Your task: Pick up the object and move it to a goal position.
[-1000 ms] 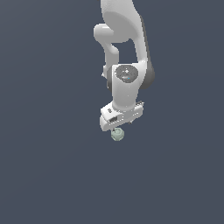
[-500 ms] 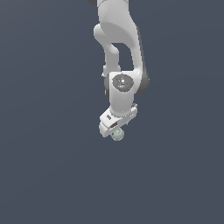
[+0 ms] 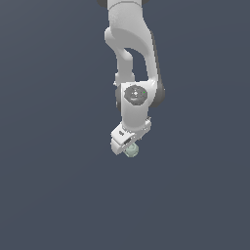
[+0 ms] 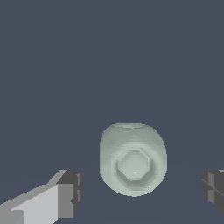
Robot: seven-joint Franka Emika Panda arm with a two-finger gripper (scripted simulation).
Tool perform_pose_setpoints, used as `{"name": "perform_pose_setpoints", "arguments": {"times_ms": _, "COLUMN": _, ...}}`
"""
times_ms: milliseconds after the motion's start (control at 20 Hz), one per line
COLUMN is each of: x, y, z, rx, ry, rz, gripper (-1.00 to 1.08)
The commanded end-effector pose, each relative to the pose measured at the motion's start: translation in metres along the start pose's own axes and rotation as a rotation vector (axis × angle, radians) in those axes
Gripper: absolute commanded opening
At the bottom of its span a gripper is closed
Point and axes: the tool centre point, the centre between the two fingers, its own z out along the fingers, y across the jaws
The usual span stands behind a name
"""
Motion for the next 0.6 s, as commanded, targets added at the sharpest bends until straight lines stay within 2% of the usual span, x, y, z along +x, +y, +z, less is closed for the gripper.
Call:
{"name": "perform_pose_setpoints", "arguments": {"times_ms": 0, "x": 0.0, "y": 0.0, "z": 0.001, "rx": 0.0, "ry": 0.0, "rz": 0.0, "gripper": 1.0}}
{"name": "perform_pose_setpoints", "arguments": {"times_ms": 550, "x": -0.001, "y": -0.001, "z": 0.046, "rx": 0.0, "ry": 0.0, "rz": -0.005, "gripper": 1.0}}
